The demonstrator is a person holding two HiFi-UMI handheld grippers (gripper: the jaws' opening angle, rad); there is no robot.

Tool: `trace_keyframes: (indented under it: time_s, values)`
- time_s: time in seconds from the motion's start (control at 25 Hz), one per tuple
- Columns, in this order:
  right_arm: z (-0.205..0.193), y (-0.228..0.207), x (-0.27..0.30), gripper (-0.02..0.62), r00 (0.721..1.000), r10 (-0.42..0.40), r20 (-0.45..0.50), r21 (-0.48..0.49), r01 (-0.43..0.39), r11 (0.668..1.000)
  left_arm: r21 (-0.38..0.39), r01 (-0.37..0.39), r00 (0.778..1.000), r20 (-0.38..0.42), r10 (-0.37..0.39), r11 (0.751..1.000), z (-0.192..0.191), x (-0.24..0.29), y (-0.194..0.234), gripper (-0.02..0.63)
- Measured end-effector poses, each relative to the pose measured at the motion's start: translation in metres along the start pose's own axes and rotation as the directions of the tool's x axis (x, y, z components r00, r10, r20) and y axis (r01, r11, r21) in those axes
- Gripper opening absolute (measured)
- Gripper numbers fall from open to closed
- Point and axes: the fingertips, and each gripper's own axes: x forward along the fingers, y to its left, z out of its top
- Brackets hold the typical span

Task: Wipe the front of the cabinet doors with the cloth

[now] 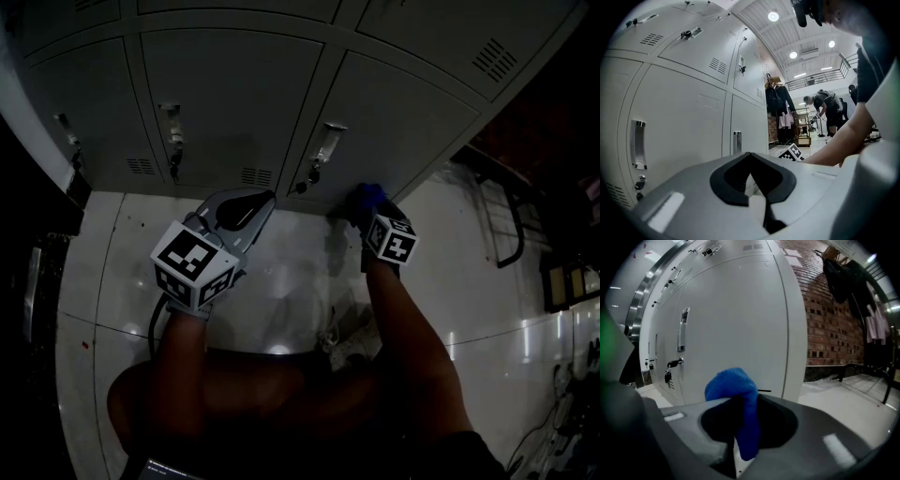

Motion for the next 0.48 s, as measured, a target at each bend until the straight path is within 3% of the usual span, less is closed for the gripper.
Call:
trace_keyframes:
  time_s: [0.24,0.48]
  values:
    - [-0.006,-0.050,-0.008,0.077,0.996,-0.094,-0.002,0.076,0.094,0.993,-0.001,0.001,1.000,0.001,-0.001,1.000,0.001,0.000,0.000,0.000]
    - [0.000,-0.062,-0.016,0.077,0.991,-0.132,0.010,0.068,0.131,0.989,0.001,0.006,1.000,0.003,-0.006,1.000,0.000,0.001,0.000,0.000]
